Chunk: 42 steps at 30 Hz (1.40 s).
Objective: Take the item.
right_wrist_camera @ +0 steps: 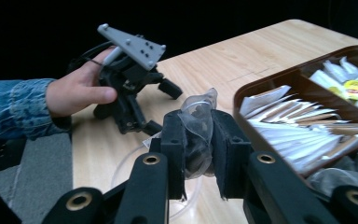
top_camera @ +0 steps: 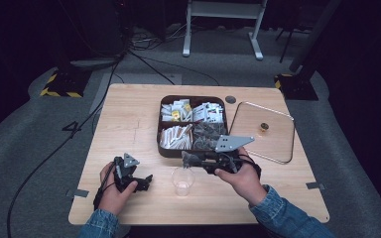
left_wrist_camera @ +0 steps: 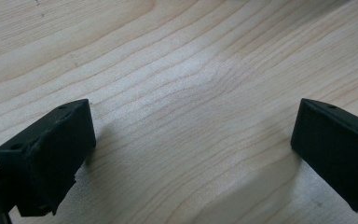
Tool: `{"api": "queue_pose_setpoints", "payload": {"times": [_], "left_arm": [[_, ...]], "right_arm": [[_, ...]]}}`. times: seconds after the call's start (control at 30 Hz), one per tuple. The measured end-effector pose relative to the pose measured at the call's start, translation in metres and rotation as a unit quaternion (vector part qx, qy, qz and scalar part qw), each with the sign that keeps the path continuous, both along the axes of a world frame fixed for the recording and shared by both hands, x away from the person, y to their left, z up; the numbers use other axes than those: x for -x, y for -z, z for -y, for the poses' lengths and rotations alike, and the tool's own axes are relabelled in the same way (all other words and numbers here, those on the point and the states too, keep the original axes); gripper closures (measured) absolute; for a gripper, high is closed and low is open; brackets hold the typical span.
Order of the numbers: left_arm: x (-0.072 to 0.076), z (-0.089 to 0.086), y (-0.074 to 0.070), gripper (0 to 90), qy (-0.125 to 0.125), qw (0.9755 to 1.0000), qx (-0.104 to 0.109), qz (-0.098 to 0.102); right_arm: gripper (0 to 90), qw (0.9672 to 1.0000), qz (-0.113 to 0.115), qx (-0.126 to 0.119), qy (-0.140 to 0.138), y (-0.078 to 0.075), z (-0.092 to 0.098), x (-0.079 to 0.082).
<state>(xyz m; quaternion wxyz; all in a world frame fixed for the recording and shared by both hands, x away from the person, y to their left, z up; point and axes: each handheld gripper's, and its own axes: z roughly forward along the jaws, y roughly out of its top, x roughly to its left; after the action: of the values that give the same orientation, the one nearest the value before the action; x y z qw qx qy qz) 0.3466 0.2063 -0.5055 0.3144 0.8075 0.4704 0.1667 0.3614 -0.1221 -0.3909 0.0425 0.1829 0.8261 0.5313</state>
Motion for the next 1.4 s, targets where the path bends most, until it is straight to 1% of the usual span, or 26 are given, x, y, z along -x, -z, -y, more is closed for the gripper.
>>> {"api": "queue_pose_setpoints", "payload": {"times": [0.17, 0.3, 0.4, 0.53, 0.7, 0.93, 1.03, 1.1, 1.2, 1.27, 1.4], "left_arm": [[0.000, 0.000, 0.000, 0.1, 0.000, 1.0000, 0.000, -0.001], [0.000, 0.000, 0.000, 0.1, 0.000, 1.0000, 0.000, 0.000], [0.000, 0.000, 0.000, 0.1, 0.000, 1.0000, 0.000, 0.000], [0.000, 0.000, 0.000, 0.1, 0.000, 1.0000, 0.000, 0.000], [0.000, 0.000, 0.000, 0.1, 0.000, 1.0000, 0.000, -0.001], [0.000, 0.000, 0.000, 0.1, 0.000, 1.0000, -0.001, 0.000], [0.000, 0.000, 0.000, 0.1, 0.000, 1.0000, -0.001, 0.000], [0.000, 0.000, 0.000, 0.1, 0.000, 1.0000, -0.001, -0.001], [0.000, 0.000, 0.000, 0.1, 0.000, 1.0000, 0.000, 0.000], [0.000, 0.000, 0.000, 0.1, 0.000, 1.0000, 0.000, 0.000], [0.000, 0.000, 0.000, 0.1, 0.000, 1.0000, 0.000, 0.000]], "right_arm": [[76.3, 0.9999, -0.009, 0.005, -0.014, 0.005, -0.005, 0.007], [76.3, 0.9996, -0.010, 0.011, -0.023, 0.010, -0.010, 0.011], [76.3, 0.9995, -0.007, 0.018, -0.024, 0.013, -0.013, 0.014], [76.3, 0.9993, -0.010, 0.024, -0.028, 0.017, -0.015, 0.016], [76.3, 0.9991, -0.014, 0.033, -0.024, 0.024, -0.017, 0.016], [76.2, 0.9985, -0.005, 0.050, -0.021, 0.030, -0.021, 0.019], [76.1, 0.9984, -0.004, 0.054, -0.019, 0.032, -0.021, 0.020], [75.8, 0.9981, 0.005, 0.058, -0.018, 0.033, -0.021, 0.021], [71.1, 0.9980, -0.001, 0.058, -0.022, 0.034, -0.022, 0.022], [65.2, 0.9983, 0.004, 0.055, -0.018, 0.033, -0.022, 0.023], [59.4, 0.9989, 0.006, 0.046, -0.011, 0.030, -0.021, 0.022]]}}
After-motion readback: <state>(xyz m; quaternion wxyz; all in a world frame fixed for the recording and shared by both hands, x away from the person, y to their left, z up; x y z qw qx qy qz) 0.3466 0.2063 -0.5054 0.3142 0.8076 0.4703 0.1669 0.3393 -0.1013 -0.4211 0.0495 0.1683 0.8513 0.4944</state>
